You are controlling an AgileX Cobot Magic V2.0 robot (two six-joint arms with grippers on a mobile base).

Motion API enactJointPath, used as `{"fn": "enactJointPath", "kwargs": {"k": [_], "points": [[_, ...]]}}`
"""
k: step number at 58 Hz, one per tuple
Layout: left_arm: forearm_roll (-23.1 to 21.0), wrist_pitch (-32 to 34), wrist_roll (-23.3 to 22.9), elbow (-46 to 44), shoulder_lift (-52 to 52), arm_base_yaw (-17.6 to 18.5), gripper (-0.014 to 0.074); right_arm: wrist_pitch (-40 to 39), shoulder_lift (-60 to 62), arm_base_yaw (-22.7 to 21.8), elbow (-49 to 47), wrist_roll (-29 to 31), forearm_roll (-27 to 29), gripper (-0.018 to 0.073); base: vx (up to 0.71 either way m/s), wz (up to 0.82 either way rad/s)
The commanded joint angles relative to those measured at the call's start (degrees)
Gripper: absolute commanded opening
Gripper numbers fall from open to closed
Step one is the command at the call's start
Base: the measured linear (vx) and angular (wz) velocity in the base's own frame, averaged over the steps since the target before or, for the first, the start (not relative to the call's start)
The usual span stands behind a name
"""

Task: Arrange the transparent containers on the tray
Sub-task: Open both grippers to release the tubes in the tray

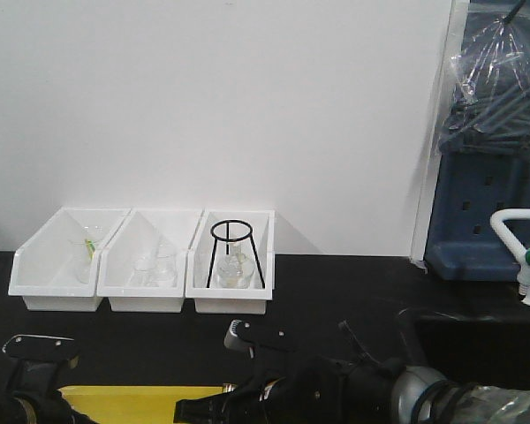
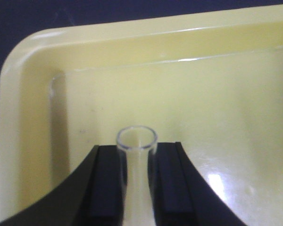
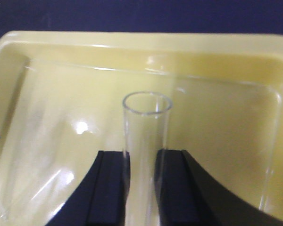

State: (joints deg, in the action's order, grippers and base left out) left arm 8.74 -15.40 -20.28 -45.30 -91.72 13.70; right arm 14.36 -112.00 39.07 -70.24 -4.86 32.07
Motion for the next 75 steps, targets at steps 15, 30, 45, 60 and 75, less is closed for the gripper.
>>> {"fn": "enactJointPath", "kwargs": {"k": [15,30,45,60,75], "points": [[0.12,3.61,-0.71,-1.75,-2.81,-0.06,0.0259,-2.72,-0.49,-0.18,-1.94,0.37,5.43,0.0166,0.0,0.0],[0.13,4.22,-0.71,-1.75,-2.81,-0.06,0.0504,-2.48,-0.72,-0.18,-1.94,0.42,5.24,0.0388,0.0,0.0],[0.19,1.72,-0.71,-1.75,-0.51,-0.06,0.0559,-0.04,0.7,-0.18,-1.94,0.36,5.38,0.054,0.0,0.0],[1.84,0.74,-0.5,-1.75,11.18,-0.06,0.0555,-0.48,10.32,-0.18,-1.94,7.88,2.74,0.0539,0.0,0.0],[6.44,1.42,-0.5,-1.68,28.96,-0.06,0.0488,-11.19,27.39,-0.18,3.69,20.56,0.43,0.0503,0.0,0.0]]}}
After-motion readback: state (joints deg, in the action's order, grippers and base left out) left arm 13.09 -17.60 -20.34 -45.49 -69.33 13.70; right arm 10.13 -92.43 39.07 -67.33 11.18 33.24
